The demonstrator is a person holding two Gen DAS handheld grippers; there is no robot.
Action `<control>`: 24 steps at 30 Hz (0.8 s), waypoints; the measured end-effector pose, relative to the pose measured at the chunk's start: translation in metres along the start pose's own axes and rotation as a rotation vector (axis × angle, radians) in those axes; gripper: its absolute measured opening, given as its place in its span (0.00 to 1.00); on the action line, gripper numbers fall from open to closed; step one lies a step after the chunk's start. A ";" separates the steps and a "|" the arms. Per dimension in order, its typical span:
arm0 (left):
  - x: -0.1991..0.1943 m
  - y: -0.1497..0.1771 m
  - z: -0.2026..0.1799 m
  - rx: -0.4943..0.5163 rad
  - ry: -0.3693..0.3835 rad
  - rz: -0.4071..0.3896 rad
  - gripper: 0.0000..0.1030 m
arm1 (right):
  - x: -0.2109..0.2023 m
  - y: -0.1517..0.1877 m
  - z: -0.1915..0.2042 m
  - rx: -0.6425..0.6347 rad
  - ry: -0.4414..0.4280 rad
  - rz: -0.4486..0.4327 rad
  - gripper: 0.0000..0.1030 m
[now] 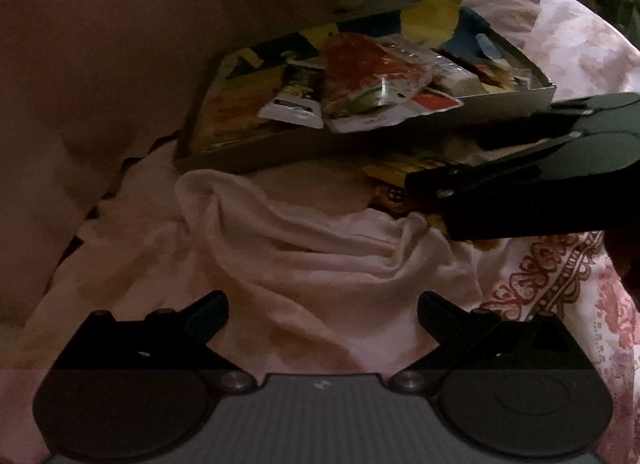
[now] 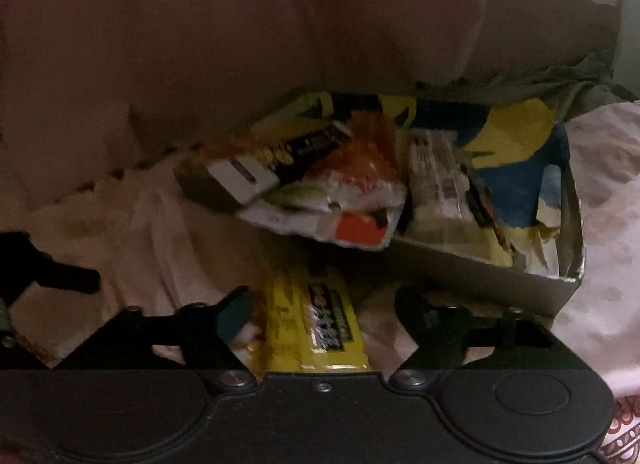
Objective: Organize snacks
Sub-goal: 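Grasp the yellow bar with the right tool while the left tool grasps the gold candy bag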
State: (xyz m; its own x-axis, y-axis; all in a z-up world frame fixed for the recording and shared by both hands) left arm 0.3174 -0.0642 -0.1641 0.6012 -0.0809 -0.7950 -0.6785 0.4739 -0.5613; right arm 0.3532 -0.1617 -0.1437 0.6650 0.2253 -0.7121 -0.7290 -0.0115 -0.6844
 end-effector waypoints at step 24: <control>0.032 -0.065 -0.049 0.272 0.252 -0.215 1.00 | -0.039 0.039 -0.099 0.164 0.041 0.077 0.52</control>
State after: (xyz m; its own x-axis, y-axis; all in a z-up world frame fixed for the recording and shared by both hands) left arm 0.3598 -0.1403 -0.1640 0.5724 -0.3988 -0.7164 -0.3920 0.6343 -0.6663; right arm 0.3147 -0.2672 -0.1576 0.6095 0.1895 -0.7698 -0.7927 0.1324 -0.5951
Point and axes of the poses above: each gripper's, at about its wrist camera, not at the fingertips, and x roughly the way its jaws point, z to its left, y to its underside, the point moved 10 cm from there along x, roughly the way its jaws point, and after that the axes turned 14 degrees about x, right-handed, at the moved point
